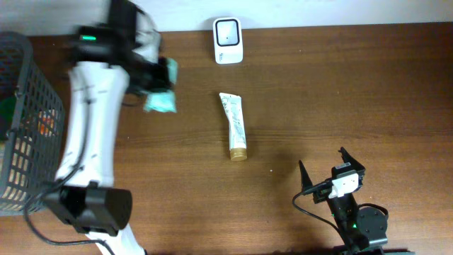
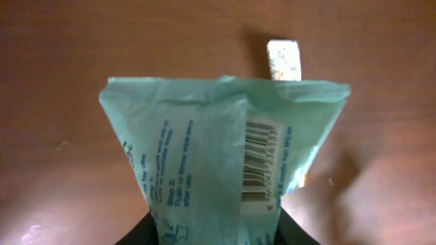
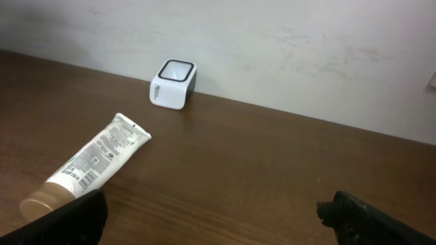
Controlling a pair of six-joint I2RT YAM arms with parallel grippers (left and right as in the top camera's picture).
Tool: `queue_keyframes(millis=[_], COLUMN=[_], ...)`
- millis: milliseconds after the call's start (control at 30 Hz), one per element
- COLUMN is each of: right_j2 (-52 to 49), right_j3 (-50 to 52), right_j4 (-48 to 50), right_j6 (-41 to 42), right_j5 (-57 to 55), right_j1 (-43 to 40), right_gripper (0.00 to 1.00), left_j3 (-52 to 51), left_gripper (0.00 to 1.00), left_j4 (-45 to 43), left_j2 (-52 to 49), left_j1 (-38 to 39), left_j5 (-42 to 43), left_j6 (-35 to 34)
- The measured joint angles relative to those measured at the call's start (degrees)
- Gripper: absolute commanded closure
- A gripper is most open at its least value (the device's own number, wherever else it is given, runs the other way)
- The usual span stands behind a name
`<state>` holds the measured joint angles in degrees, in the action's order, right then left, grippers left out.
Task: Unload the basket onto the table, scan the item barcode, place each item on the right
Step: 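Carry the green packet out and set it left of the tube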
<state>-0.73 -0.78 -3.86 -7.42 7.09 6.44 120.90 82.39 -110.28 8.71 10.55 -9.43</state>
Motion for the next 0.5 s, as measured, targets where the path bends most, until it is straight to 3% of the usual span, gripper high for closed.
queue_keyframes(millis=[133,233,500], right_j2=[0.0,0.0,0.0], right_j3=[0.0,0.0,0.0], right_j4=[0.0,0.0,0.0], right_j6=[0.0,0.0,0.0], right_j5=[0.0,0.0,0.0], right_j1=[0.0,0.0,0.0], right_gripper=[0.02,0.02,0.02], left_j3=[-21.3,-30.8,-45.6], left_gripper=[0.64,0.64,0.57], left_j4=[-17.6,-26.1,-43.9], left_j2=[-0.3,-0.5,-0.5], left_j1=[6.3,7.6,7.8], left_j5=[-1.0,-1.2,-2.4], left_j6=[-3.9,-6.3,-10.3])
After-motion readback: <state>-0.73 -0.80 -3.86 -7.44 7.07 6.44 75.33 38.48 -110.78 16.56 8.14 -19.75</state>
